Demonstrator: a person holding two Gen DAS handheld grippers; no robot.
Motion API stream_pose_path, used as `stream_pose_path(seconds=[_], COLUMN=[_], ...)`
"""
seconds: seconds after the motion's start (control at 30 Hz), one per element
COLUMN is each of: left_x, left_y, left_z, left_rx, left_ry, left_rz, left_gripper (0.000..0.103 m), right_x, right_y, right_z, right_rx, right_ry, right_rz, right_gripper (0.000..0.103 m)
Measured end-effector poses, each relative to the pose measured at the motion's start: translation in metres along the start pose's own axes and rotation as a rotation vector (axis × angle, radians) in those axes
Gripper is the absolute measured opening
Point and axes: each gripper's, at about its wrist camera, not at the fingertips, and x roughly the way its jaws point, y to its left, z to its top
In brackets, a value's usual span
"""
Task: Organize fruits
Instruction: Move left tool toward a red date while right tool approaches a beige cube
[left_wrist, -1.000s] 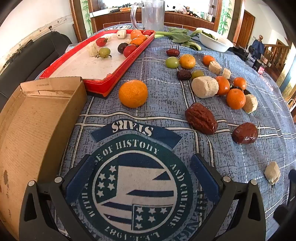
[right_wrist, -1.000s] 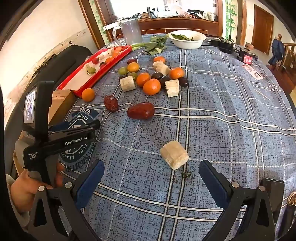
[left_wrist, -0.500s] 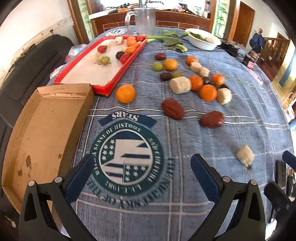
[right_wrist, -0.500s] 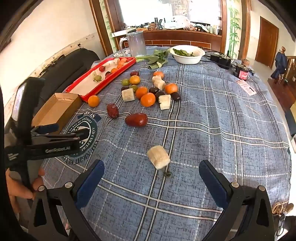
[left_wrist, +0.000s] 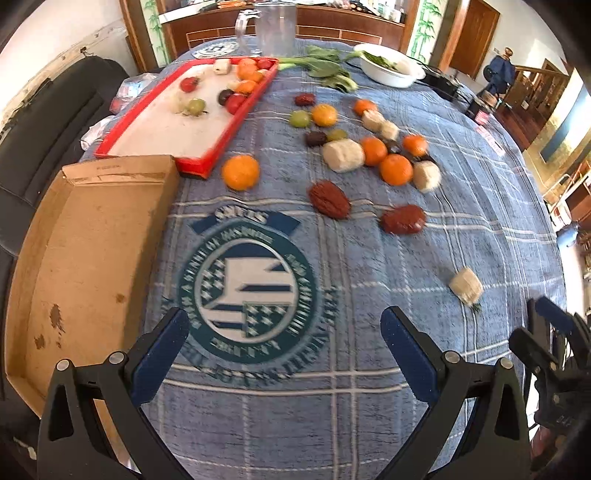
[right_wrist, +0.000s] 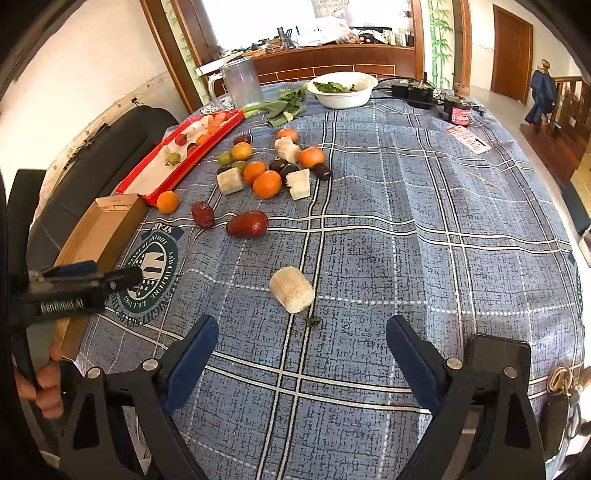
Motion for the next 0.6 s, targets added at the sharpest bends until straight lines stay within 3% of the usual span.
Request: stream_pose_path(seconds=[0.13,0.33,0.53,0.6], left_x=[0.005,0.022,0.049,0.058], left_y=[0.016,0.001,-0.014,-0.015], left_z=[0.015,0.038,0.059,0.064], left_rx=[-0.013,0.065,0.098,0.09], left_ry=[0.012,0.03,0.083,0.102], left_rz=[0.0,-0.011,-0.073,-0.088], left_gripper=[0.103,0.103,0.088,0.078], right_x=[0.001,0.011,0.027,0.032], right_y=[0.001,0.004,0.01,0.011], right_z=[-0.002,-0.002,0.007,0.01], right_rx=[0.033,0.079,0.051,0.038], right_ry=[0.005,0.022,0.046,0.054], right_rz=[-0.001,-0.005,-0.029,-0.039], right_gripper=[0.083,0.074,0.061,0.06])
